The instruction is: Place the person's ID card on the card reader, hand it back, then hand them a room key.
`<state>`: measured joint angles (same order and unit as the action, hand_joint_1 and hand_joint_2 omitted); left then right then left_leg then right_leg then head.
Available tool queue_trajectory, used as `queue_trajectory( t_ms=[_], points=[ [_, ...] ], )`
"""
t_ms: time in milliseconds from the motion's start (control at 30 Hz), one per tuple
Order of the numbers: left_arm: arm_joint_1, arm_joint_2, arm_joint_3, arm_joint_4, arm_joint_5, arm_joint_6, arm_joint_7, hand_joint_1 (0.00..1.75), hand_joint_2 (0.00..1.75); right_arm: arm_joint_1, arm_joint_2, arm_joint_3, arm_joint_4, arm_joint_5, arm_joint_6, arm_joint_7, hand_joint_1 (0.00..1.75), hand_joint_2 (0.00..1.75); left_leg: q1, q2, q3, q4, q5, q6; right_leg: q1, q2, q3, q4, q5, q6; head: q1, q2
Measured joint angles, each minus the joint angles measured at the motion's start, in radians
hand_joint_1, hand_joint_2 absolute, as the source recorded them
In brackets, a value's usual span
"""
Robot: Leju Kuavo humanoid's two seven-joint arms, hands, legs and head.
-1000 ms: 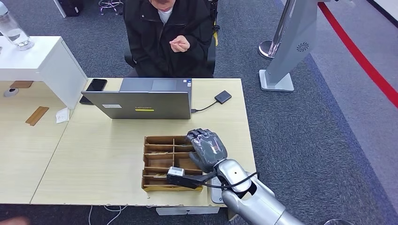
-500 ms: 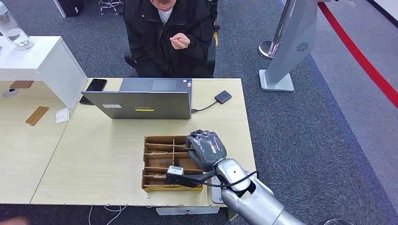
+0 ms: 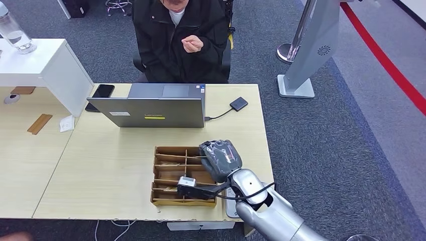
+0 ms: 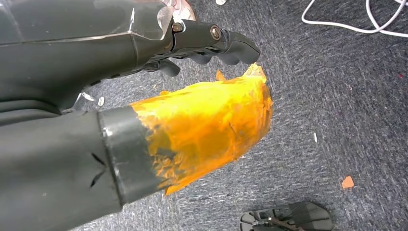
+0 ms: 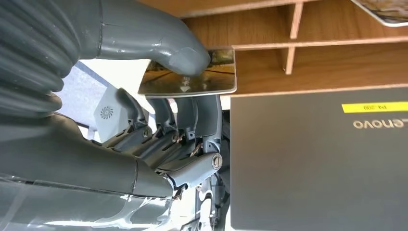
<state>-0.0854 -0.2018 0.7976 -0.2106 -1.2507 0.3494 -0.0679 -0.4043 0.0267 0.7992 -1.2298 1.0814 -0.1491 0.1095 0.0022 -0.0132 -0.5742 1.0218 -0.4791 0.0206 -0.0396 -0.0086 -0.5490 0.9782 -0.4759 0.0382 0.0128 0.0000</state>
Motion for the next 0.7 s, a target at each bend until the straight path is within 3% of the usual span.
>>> queue_trajectory(
  t_ms=[700],
  points=[
    [-0.001,-0.005,0.000,0.000,0.004,0.001,-0.004,0.00,0.00,0.046,0.008,-0.014,-0.096,0.049,-0.138,-0.056,1.71,1.75,0.000,0.000,0.000,0.000,0.000,0.000,0.000,0.000,0.000,0.000,0.000,0.000,0.000,0.000]
  ],
)
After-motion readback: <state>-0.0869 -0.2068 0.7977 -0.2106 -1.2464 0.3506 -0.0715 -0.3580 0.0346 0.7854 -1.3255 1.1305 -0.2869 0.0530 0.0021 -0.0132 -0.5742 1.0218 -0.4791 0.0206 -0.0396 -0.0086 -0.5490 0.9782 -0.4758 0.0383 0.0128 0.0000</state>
